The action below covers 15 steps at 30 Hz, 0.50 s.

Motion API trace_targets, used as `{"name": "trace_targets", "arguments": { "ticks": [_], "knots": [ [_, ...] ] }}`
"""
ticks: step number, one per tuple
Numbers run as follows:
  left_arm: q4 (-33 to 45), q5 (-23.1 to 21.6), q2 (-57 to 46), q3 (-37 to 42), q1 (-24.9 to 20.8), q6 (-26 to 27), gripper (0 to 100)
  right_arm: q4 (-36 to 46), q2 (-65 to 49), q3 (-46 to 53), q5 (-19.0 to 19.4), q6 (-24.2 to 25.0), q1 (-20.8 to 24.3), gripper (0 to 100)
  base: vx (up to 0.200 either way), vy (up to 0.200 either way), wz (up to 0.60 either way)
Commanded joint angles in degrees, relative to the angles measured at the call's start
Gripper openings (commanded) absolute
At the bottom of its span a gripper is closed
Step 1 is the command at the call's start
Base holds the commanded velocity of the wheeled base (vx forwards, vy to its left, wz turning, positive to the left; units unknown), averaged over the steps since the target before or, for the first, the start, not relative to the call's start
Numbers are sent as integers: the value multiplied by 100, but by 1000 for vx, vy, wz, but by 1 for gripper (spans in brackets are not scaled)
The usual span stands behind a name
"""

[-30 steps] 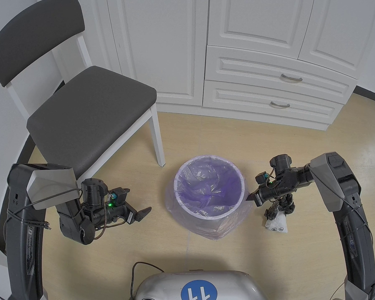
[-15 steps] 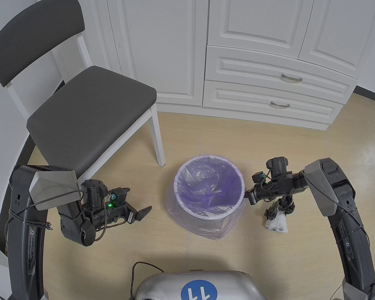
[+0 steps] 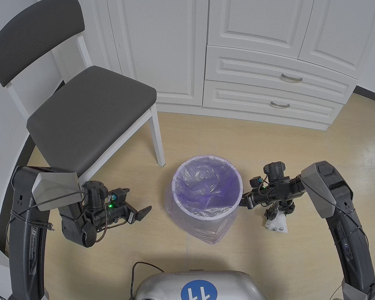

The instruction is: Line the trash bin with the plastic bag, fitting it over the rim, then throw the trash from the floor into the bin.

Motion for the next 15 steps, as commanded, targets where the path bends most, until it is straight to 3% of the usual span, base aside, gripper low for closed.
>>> {"name": "trace_targets", "arguments": {
  "ticks": [1, 9, 10, 11, 12, 15],
  "knots": [
    [-2, 331, -11, 12, -10, 10, 100, -15, -443, 410, 32, -32, -89, 100, 0, 0, 0],
    [-2, 797, 33, 29, -89, -8, 100, -208, -1137, 1157, 67, -138, -185, 100, 0, 0, 0],
    [-11, 929, -64, 196, -160, -228, 100, -929, -1533, 1825, 49, -111, -291, 100, 0, 0, 0],
    [-11, 929, -64, 196, -160, -228, 100, -929, -1533, 1825, 49, -111, -291, 100, 0, 0, 0],
    [-11, 981, -161, 240, -256, -535, 100, -1527, -1787, 2406, 14, -32, -308, 100, 0, 0, 0],
    [-11, 1192, -196, 240, -309, -676, 100, -2168, -2060, 3117, -83, 47, -308, 100, 0, 0, 0]
  ]
}}
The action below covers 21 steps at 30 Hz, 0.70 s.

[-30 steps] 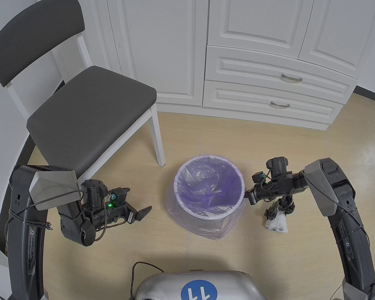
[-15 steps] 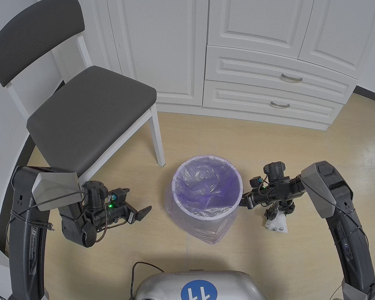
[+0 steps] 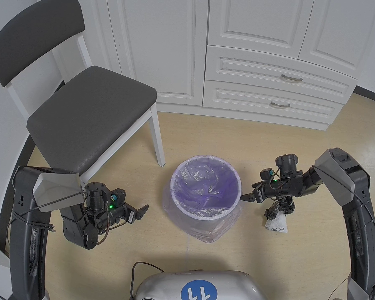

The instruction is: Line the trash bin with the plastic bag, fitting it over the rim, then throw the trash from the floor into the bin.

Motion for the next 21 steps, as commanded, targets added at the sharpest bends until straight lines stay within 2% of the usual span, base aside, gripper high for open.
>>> {"name": "trace_targets", "arguments": {
  "ticks": [1, 2, 4, 7, 8, 10, 14, 19, 21],
  "knots": [
    [-8, 420, -194, 139, -191, -399, 100, -1414, -1067, 1688, -271, 139, -94, 100, 0, 0, 0],
    [-8, 420, -203, 139, -191, -408, 100, -1440, -1085, 1714, -298, 139, -94, 100, 0, 0, 0],
    [-8, 482, -282, 192, -209, -417, 100, -1836, -1287, 2075, -702, 332, -32, 100, 0, 0, 0],
    [-8, 631, -484, 403, -226, -496, 100, -2240, -1550, 2417, -1317, 904, 143, 100, 0, 0, 0],
    [-8, 640, -501, 412, -226, -505, 100, -2249, -1568, 2435, -1344, 930, 152, 100, 0, 0, 0],
    [-17, 790, -774, 631, -305, -839, 100, -2530, -1937, 2883, -1774, 1431, 319, 100, 0, 0, 0],
    [-61, 1018, -1231, 1080, -384, -1111, 100, -2636, -2517, 3481, -2407, 1677, 425, 100, 0, 0, 0],
    [-395, 1150, -1829, 2029, -578, -1173, 100, -2645, -3282, 4369, -3805, 2125, 592, 100, 0, 0, 0],
    [-597, 1343, -2092, 2424, -718, -1173, 100, -2653, -3651, 4861, -4306, 2248, 618, 100, 0, 0, 0]
  ]
}}
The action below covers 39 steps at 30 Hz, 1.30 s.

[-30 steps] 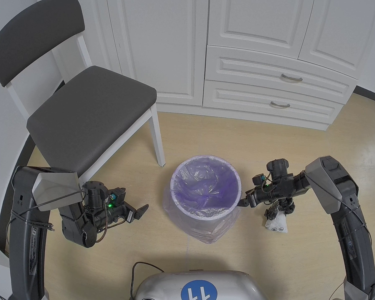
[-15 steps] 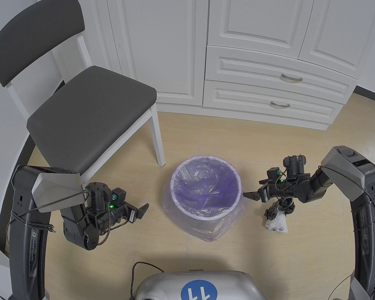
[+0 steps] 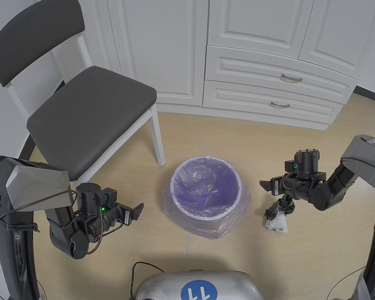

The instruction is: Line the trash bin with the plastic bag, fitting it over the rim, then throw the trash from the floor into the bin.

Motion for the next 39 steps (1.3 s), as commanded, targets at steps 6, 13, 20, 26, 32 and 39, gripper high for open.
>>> {"name": "trace_targets", "arguments": {
  "ticks": [6, 13, 20, 26, 32, 39],
  "knots": [
    [-735, 872, -1571, 1995, -551, -207, 100, -919, -2482, 2682, -1317, 440, 191, 100, 0, 0, 0],
    [-735, 1417, -3144, 2962, -1061, -611, 100, -2466, -3211, 4053, -1344, 343, 183, 100, 0, 0, 0],
    [-709, 2050, -4085, 3059, -1325, -743, 100, -3195, -3598, 4440, -1273, -96, 235, 100, 0, 0, 0],
    [-717, 2094, -4058, 2988, -1527, -760, 100, -4145, -3510, 4730, -966, -96, 130, 100, 0, 0, 0],
    [-726, 2112, -3918, 2848, -1597, -760, 100, -4391, -3282, 4774, -834, -114, -99, 100, 0, 0, 0],
    [-717, 2094, -4674, 2681, -1615, -277, 100, -4391, -2675, 4695, -957, -492, -582, 100, 0, 0, 0]
  ]
}}
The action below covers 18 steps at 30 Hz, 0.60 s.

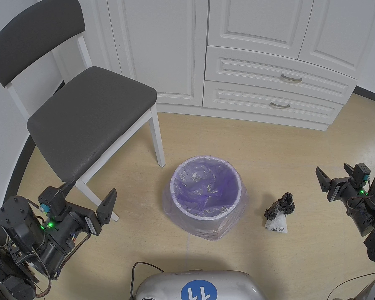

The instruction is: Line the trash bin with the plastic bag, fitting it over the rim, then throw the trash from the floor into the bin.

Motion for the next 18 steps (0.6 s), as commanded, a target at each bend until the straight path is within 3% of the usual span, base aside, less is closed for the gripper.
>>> {"name": "trace_targets", "arguments": {
  "ticks": [1, 3, 5, 6, 8, 11, 13, 14, 18],
  "knots": [
    [1, -16, -663, -159, 12, 334, 100, -105, 639, -73, -100, -333, -378, 100, 0, 0, 0],
    [9, -25, -1050, -317, 21, 492, 100, 265, 1140, -697, -197, -667, -422, 100, 0, 0, 0],
    [9, -25, -1094, -344, 21, 519, 100, 581, 1263, -970, -215, -685, -395, 100, 0, 0, 0],
    [9, -25, -1129, -344, 21, 589, 100, 1776, 1466, -1805, -241, -676, -325, 100, 0, 0, 0],
    [9, -16, -1085, -326, 21, 651, 100, 3077, 1553, -2543, -241, -518, -272, 100, 0, 0, 0],
    [9, -7, -1032, -264, 21, 730, 100, 5028, 1641, -3580, -127, 467, -149, 100, 0, 0, 0],
    [9, -7, -1032, -238, 21, 765, 100, 5327, 1720, -3773, -74, 678, -105, 100, 0, 0, 0],
    [9, 1, -1015, -247, 21, 774, 100, 6241, 2098, -4450, 23, 1328, -61, 100, 0, 0, 0],
    [9, 1, -1085, -247, 47, 985, 100, 6795, 2801, -4978, 67, 1803, -44, 100, 0, 0, 0]
  ]
}}
